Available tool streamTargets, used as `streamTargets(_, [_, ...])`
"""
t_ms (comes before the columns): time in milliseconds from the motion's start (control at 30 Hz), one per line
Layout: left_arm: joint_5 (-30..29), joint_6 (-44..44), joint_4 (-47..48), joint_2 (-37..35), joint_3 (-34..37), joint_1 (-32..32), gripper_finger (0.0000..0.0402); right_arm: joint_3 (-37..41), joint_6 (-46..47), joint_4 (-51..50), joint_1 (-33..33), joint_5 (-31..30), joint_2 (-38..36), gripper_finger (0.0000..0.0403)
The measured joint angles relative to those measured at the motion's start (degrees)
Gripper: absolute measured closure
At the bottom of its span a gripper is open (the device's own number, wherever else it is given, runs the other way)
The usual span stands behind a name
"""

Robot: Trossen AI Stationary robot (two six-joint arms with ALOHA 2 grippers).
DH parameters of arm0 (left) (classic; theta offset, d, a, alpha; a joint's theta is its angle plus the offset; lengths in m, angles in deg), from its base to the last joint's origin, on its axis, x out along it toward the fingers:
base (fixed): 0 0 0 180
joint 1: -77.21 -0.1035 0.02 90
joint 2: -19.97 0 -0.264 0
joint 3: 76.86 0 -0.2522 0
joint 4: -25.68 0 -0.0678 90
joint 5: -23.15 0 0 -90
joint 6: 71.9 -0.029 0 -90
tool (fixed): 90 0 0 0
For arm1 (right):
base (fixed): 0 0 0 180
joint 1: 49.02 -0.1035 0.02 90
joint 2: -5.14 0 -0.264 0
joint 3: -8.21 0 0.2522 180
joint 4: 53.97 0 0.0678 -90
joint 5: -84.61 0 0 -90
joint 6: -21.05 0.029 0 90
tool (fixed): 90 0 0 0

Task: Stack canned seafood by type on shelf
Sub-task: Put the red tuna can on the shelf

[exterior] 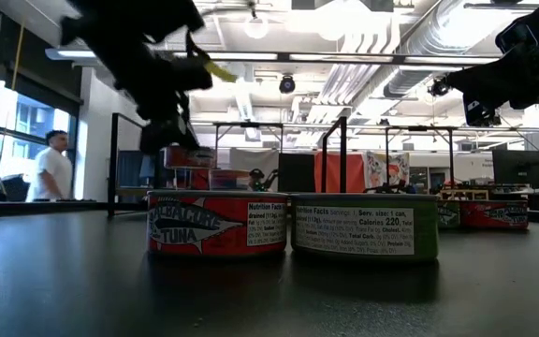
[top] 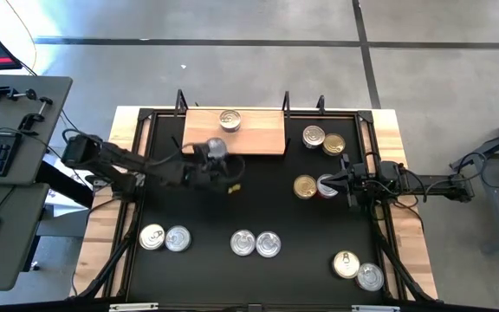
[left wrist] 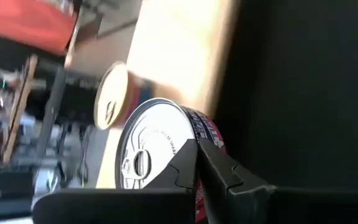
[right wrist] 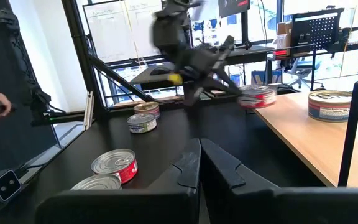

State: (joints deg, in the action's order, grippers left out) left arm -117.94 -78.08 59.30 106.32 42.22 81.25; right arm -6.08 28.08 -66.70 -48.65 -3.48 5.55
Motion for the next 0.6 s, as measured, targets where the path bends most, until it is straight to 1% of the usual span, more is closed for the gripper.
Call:
streamTargets(167, [8.05,-0.05,0.08,0.00,0.00,-9.73,0.0401,0.02,0.02,0.01,0.00,0.00,0.00,0.0402])
streamTargets(367, [8.65,-0.52,0.08,0.00,0.02,-17.02,0.0401,0.00,0.02,0.01,0.02,0.00,0.00,0.0402])
streamTargets(600, [8.96,-2.01,0.02,0.00,0.02,-21.10,0.0401,0.00,0.01,-0.01,-0.01,0.00,0.00,0.0402])
